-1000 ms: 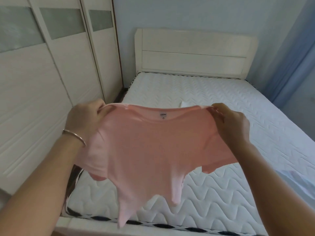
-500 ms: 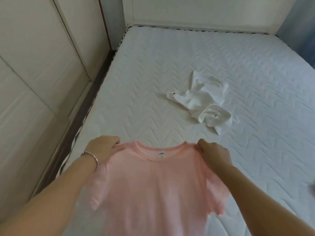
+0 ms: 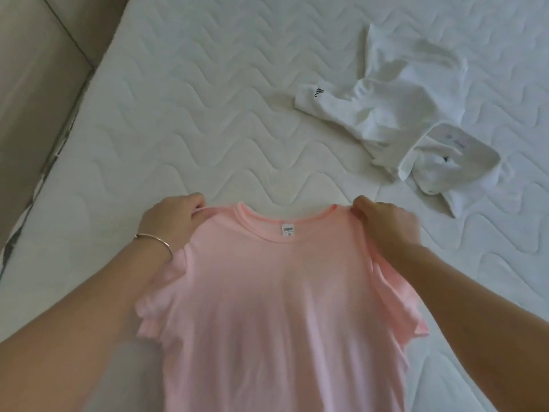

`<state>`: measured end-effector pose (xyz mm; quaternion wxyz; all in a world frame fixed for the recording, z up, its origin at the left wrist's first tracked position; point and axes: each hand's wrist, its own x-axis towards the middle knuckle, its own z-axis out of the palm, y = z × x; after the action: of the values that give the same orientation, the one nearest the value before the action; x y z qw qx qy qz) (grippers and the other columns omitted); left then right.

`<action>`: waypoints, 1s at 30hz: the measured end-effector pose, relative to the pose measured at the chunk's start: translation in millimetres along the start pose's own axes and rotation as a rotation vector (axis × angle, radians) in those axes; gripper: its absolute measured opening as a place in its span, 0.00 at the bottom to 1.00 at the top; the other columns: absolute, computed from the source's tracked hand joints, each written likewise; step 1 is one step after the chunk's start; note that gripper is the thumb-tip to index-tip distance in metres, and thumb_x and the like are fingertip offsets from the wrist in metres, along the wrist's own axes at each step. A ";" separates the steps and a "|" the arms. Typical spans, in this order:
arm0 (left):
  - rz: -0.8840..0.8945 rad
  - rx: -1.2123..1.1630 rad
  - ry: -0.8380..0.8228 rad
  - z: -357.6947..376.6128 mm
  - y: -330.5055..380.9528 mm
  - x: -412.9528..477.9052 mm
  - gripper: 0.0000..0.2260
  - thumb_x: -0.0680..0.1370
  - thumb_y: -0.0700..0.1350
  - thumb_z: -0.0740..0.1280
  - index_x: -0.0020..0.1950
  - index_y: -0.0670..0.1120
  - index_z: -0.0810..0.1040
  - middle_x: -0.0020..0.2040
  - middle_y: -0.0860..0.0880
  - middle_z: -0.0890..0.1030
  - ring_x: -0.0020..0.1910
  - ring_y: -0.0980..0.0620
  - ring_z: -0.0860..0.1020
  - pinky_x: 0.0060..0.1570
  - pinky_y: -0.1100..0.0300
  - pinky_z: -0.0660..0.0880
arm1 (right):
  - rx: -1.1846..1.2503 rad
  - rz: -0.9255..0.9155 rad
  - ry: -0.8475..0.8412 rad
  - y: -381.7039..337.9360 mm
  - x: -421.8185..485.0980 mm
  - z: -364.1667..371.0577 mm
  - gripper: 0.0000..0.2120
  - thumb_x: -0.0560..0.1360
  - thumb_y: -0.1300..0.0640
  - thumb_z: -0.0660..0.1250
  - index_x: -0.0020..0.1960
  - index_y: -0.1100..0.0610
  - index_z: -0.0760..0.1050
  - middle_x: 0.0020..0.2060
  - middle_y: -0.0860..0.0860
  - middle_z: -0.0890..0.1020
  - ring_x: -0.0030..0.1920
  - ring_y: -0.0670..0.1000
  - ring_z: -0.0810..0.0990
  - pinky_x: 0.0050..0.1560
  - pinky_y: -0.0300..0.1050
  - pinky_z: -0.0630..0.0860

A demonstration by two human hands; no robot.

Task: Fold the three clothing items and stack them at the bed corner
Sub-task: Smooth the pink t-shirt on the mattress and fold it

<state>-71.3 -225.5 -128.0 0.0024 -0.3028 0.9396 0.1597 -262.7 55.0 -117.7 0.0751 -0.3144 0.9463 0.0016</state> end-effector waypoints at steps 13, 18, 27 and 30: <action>0.314 0.090 0.104 71.1 65.2 -116.4 0.22 0.79 0.57 0.49 0.65 0.46 0.70 0.66 0.43 0.73 0.67 0.41 0.64 0.61 0.45 0.61 | 0.066 -0.111 0.106 -53.6 -105.1 47.8 0.24 0.77 0.43 0.50 0.69 0.52 0.66 0.67 0.52 0.72 0.69 0.55 0.66 0.69 0.54 0.49; 0.292 0.207 -0.022 90.0 52.0 -157.3 0.27 0.78 0.62 0.42 0.71 0.50 0.62 0.71 0.46 0.67 0.70 0.44 0.61 0.64 0.45 0.58 | 0.027 -0.106 -0.075 -22.1 -148.5 70.1 0.27 0.77 0.37 0.41 0.73 0.44 0.56 0.71 0.48 0.66 0.71 0.52 0.57 0.70 0.51 0.43; -0.102 0.110 -0.080 71.2 16.4 -273.0 0.33 0.77 0.63 0.41 0.69 0.42 0.67 0.69 0.39 0.68 0.67 0.39 0.64 0.63 0.47 0.61 | 0.126 0.191 -0.297 -6.2 -233.5 45.5 0.31 0.77 0.38 0.39 0.74 0.49 0.33 0.75 0.48 0.38 0.74 0.49 0.35 0.72 0.51 0.34; -0.223 -0.024 -0.058 66.8 21.8 -334.5 0.37 0.76 0.65 0.47 0.65 0.35 0.68 0.65 0.33 0.70 0.62 0.35 0.70 0.58 0.46 0.71 | 0.278 0.311 -0.337 -23.3 -294.1 36.2 0.37 0.76 0.39 0.54 0.75 0.50 0.38 0.76 0.47 0.43 0.75 0.50 0.41 0.73 0.50 0.44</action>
<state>183.3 1.4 -151.0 0.0437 -0.4005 0.8977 0.1785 -11.1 213.0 -110.4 0.2729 -0.1472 0.9485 -0.0647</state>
